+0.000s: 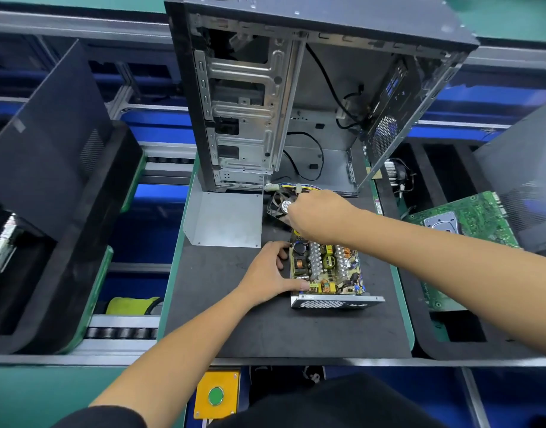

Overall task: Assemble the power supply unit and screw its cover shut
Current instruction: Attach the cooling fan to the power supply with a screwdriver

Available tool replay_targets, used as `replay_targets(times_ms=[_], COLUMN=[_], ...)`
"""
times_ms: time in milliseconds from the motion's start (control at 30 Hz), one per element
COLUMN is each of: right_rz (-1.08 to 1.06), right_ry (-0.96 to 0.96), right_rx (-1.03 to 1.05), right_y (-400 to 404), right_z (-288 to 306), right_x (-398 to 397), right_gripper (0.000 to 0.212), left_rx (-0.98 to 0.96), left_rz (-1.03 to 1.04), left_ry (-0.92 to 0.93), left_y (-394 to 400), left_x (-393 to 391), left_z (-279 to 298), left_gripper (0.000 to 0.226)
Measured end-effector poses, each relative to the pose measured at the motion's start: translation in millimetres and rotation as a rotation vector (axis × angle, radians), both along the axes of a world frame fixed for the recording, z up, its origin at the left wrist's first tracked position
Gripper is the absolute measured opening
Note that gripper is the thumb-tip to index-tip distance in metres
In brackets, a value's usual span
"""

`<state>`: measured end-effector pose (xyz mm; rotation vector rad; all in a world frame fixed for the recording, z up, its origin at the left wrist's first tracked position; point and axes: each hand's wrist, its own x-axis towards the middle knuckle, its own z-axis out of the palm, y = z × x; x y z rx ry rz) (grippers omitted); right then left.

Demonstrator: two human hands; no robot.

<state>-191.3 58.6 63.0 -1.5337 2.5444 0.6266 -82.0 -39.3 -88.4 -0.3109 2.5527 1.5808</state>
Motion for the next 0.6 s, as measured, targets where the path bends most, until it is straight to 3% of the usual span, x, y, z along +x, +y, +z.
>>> replay_targets(times_ms=[100,200,300,400,600], right_rz=[-0.059,-0.069,-0.042,-0.07,-0.189], right_ry=[-0.14,-0.282,-0.209,-0.143,-0.215], right_rx=[-0.016,-0.03,-0.089,-0.121,-0.195], right_y=[7,8,3,4,14], right_z=[2,4,4,0,2], right_x=[-2,0,1,0,-4], right_gripper=[0.015,0.03,0.013,0.031,0.033], left_rx=[-0.001,-0.009,-0.006,-0.005,-0.013], left_rz=[-0.003,-0.009,-0.01,-0.01,-0.037], left_ry=[0.002,0.004,0.004,0.005,0.018], left_y=[0,-1,-1,-1,-2], left_x=[0,0,1,1,0], left_z=[1,0,-1,-1,0], left_gripper=[0.105,0.104,0.106,0.106,0.107])
